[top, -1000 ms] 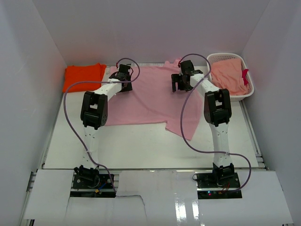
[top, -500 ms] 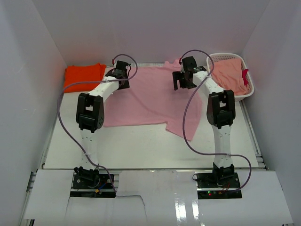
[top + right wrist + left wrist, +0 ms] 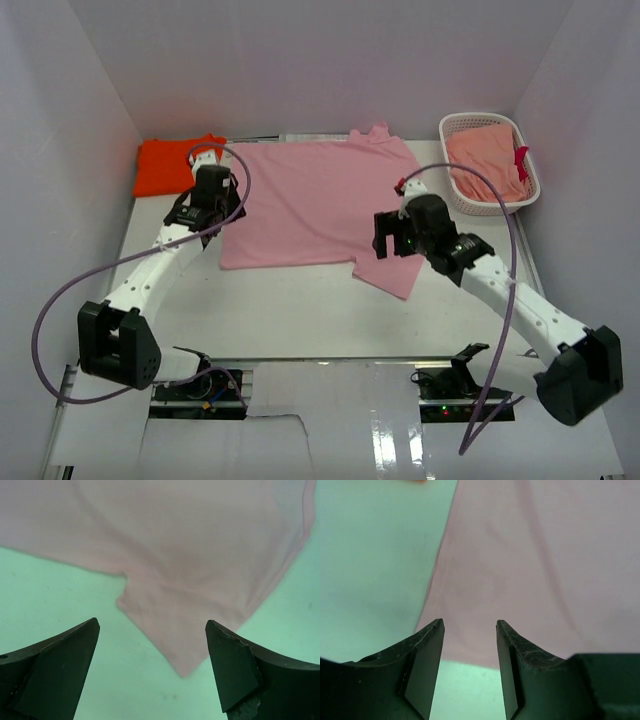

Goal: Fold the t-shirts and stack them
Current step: Flatten out the tshirt

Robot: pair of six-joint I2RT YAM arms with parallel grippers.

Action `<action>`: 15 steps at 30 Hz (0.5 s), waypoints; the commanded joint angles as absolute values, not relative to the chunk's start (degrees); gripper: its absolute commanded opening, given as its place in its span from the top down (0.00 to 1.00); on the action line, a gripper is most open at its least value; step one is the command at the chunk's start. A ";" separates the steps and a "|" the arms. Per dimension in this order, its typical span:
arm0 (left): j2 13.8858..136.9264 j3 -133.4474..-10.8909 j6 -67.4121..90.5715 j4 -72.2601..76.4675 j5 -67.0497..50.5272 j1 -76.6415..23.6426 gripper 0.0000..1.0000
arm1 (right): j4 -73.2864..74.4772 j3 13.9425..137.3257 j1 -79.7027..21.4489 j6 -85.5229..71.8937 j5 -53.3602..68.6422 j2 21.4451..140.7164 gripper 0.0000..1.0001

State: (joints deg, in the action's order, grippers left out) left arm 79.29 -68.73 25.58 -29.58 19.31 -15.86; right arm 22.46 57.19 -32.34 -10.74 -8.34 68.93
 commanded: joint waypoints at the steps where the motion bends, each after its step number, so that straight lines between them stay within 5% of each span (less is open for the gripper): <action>1: 72.97 -56.71 33.82 -30.32 18.11 -15.12 0.43 | 20.65 45.11 -31.46 -18.62 -7.57 58.83 0.06; 8: 56.79 -45.97 38.76 -27.77 16.87 -14.59 0.47 | 28.02 37.18 -31.46 -25.22 -8.88 46.14 0.03; 15: 60.02 -42.90 43.23 -29.71 14.95 -13.62 0.50 | 26.37 32.00 -31.29 -32.77 -1.94 43.25 0.00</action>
State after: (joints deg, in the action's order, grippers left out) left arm 58.48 -45.23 39.51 -28.91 16.73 -14.26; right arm 27.09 34.13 -31.51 -27.57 -4.99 44.99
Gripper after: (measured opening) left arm 0.510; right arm 0.998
